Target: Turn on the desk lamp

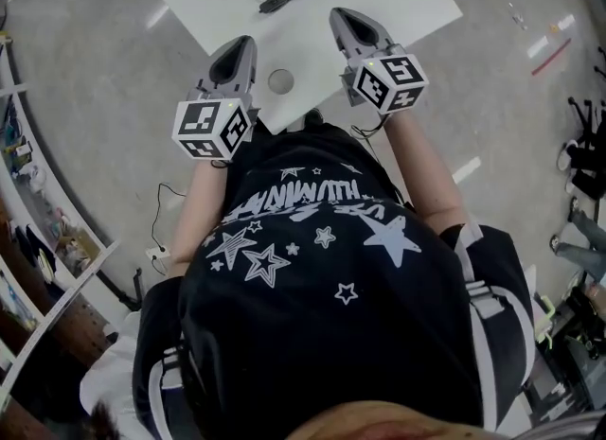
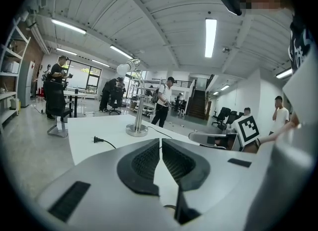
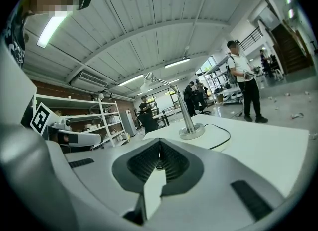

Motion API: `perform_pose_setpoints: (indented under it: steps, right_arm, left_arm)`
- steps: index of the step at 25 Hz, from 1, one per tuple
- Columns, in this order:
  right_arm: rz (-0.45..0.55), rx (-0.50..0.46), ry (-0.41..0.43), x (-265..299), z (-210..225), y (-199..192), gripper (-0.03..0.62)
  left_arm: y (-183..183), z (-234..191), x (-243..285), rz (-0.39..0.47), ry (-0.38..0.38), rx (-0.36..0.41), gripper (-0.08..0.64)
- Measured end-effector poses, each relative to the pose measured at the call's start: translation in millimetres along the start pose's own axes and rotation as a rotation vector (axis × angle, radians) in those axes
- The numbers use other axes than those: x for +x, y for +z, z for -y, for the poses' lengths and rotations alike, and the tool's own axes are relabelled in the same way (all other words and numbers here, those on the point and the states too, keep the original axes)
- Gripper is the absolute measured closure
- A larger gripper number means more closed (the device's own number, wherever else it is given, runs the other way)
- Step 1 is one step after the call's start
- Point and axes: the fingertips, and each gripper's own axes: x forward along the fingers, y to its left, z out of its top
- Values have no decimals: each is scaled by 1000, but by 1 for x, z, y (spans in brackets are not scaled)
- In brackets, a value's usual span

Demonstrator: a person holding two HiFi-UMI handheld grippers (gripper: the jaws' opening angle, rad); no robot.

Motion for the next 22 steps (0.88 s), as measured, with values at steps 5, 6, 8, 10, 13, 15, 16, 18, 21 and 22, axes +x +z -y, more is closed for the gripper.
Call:
perform_pose_setpoints:
  steps: [5,6,8,10,13,15,16,18,21,22]
  right_arm:
    - [-18,-8,2,13,-6,-4,586]
    - [-19,-10,-1,17,-7,-4,586]
    - [-23,-9,-7,24,-9,-3,586]
    - [-33,-5,-11,30,-10,-5,586]
    - [-56,-8,-16,41,-10,-9,586]
    - [-68,-5,-24,49,-8,-12,586]
    - [-72,-1,-29,52,-7,-14,586]
    - [-81,6,-36,58,-6,-17,586]
    - [-100,4,-39,65,-5,-21,586]
    - [-106,3,-39,68,-5,-22,586]
  left_arm:
    - [-7,-8,14,-29,-47,0,535]
    - [-9,-10,19,-43,-64,0,535]
    - [-13,-13,29,-68,-102,-6,535]
    - [-18,-17,39,-94,-130,-4,534]
    - [-27,-25,55,-141,-149,2,534]
    - [-34,-29,64,-174,-159,17,534]
    - [-38,-31,67,-191,-163,33,532]
    - [-46,-34,75,-219,-174,56,492]
    - [-55,-37,87,-258,-188,72,436]
    - [-58,-39,90,-273,-190,81,429]
